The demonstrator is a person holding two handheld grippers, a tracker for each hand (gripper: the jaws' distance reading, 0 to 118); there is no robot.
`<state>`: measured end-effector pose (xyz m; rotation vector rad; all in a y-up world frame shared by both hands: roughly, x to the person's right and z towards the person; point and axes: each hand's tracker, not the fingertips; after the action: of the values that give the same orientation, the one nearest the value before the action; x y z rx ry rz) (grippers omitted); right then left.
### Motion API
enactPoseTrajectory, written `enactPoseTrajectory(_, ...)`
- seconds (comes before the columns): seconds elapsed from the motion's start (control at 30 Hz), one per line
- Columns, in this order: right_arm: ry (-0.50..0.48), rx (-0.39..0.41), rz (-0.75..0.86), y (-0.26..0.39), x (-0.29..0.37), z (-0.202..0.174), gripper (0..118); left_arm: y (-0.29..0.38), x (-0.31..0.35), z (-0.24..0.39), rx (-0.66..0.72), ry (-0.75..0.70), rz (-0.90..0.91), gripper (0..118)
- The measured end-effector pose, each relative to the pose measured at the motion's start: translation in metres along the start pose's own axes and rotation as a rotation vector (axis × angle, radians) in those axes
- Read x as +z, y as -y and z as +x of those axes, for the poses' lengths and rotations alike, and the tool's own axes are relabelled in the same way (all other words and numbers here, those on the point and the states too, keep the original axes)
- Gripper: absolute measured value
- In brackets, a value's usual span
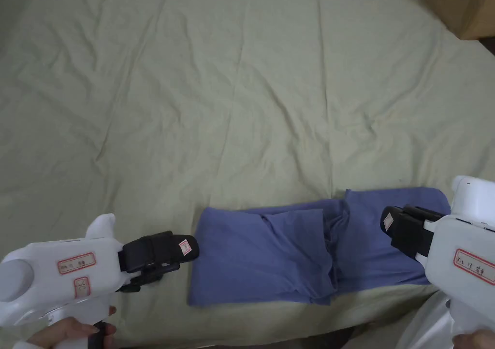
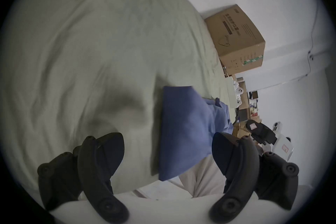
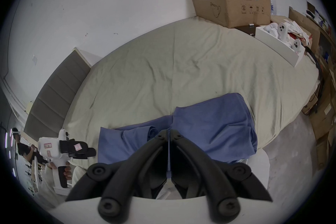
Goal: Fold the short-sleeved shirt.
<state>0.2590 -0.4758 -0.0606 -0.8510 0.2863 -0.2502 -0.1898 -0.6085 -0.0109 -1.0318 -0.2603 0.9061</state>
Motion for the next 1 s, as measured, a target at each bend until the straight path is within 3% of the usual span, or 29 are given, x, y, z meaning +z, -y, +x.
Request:
enactPoseTrajectory(0.17,0.004,0.02,-0.007,-0.001,0.001,-0.011,2,-0.009,-0.019,-0.001,0.02,0.139,0.02,105)
enactPoseTrajectory(0.33,0.007,0.024,-0.021,0.0,-0.001,-0.016,2,-0.011,-0.048,0.007,0.076,0.279,-0.078,104)
enactPoseTrajectory(0.4,0.006,0.026,-0.028,0.001,-0.001,-0.018,2,-0.012,-0.06,0.016,0.041,0.301,-0.107,100)
enactPoseTrajectory(0.43,0.006,0.027,-0.032,0.002,-0.002,-0.019,2,-0.012,-0.065,0.02,0.023,0.298,-0.124,91)
enactPoseTrajectory(0.5,0.008,0.031,-0.041,0.002,-0.003,-0.02,2,-0.012,-0.072,0.026,-0.045,0.17,-0.163,20)
enactPoseTrajectory(0.53,0.01,0.032,-0.044,0.002,-0.003,-0.021,2,-0.01,-0.075,0.025,-0.041,0.141,-0.184,15)
enactPoseTrajectory(0.63,0.01,0.037,-0.049,0.002,-0.004,-0.023,2,-0.013,-0.067,0.015,0.05,0.249,-0.157,15)
enactPoseTrajectory(0.9,0.002,0.045,-0.061,0.002,-0.006,-0.028,2,-0.037,-0.024,0.005,0.043,0.243,-0.046,14)
enactPoseTrajectory(1.0,-0.004,0.051,-0.061,0.001,-0.006,-0.029,2,-0.047,0.014,-0.005,0.01,0.175,0.012,14)
